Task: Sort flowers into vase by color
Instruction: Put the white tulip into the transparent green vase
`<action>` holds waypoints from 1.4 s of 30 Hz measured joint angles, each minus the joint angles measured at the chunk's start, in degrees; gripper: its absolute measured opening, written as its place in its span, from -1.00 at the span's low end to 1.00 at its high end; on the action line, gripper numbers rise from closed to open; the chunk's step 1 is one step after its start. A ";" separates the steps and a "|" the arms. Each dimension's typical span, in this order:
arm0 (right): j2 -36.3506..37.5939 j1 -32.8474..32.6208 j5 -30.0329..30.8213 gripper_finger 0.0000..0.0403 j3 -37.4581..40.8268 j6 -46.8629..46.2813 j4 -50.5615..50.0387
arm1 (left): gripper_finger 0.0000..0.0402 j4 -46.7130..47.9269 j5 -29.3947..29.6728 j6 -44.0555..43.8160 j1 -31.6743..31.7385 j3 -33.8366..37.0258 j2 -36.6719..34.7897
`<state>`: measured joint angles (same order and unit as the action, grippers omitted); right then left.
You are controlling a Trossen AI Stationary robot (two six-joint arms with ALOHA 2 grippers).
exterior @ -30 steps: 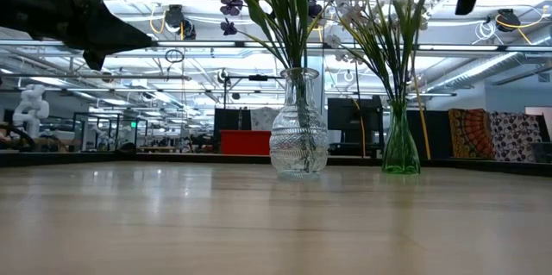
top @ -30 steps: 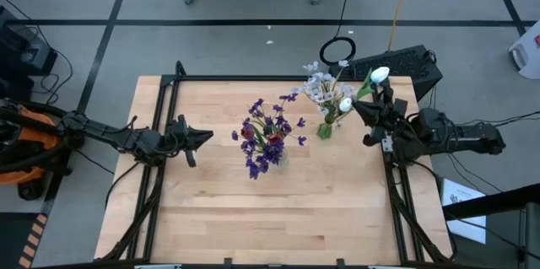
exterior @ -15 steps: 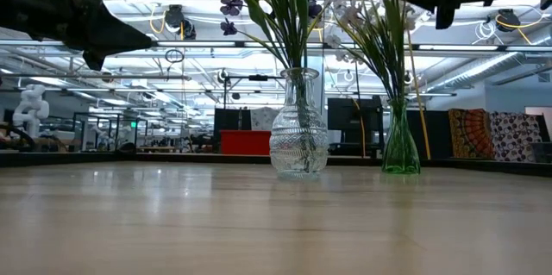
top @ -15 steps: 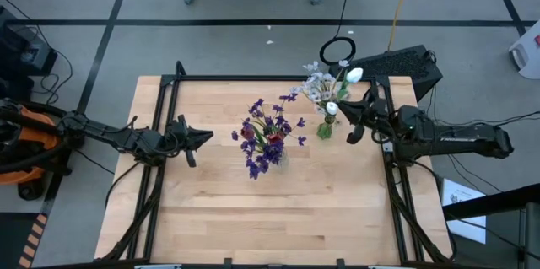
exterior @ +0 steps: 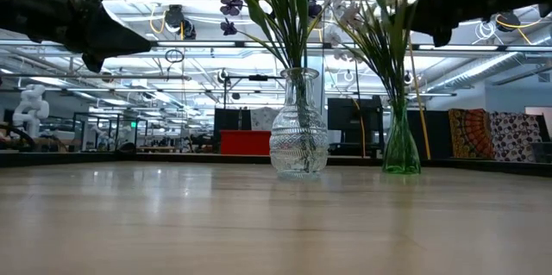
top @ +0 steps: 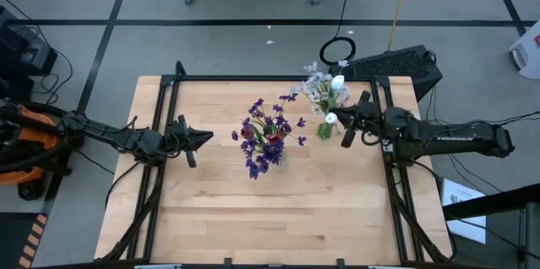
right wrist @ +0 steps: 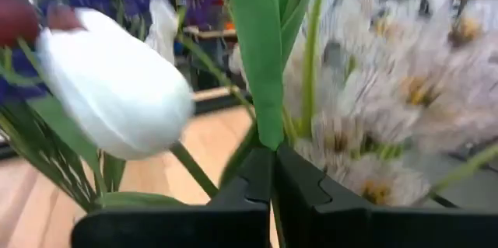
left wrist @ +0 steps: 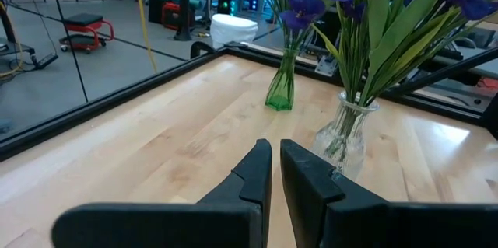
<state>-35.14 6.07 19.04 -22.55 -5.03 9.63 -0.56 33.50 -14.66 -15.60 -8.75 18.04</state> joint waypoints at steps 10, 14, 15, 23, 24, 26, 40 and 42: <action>0.54 0.00 0.31 -1.00 0.00 0.06 -6.78 | -0.82 -0.26 -0.01 -0.04 -0.02 0.00 -0.01; 0.52 0.00 0.53 -1.00 0.00 0.08 -9.70 | -0.82 -0.26 -0.02 -0.07 0.00 0.00 0.00; 0.52 0.00 0.68 -0.99 0.00 0.10 -10.24 | -0.82 -0.28 -0.02 -0.07 -0.01 0.00 0.00; 2.62 0.00 0.89 -0.93 0.02 -1.26 -11.71 | -0.82 -0.56 -0.02 -0.26 -0.02 0.00 -0.01; 3.27 0.00 0.89 -0.93 0.04 -1.30 -11.74 | -0.82 -0.56 -0.03 -0.66 -0.02 0.00 0.01; 4.63 0.00 0.87 -0.94 0.04 -1.37 -11.77 | -0.82 -0.46 -0.04 -1.89 -0.02 0.00 0.01; 11.15 0.00 1.96 -0.99 0.04 -6.74 -26.44 | -0.82 -0.42 -0.07 -2.99 -0.02 0.00 -0.01; 11.13 0.00 1.94 -0.97 0.04 -6.46 -27.00 | -0.82 -0.42 0.02 -2.99 -0.01 0.00 0.00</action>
<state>-24.01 6.07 20.97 -22.51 -11.49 -17.37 -0.97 33.51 -17.65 -15.61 -8.75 18.04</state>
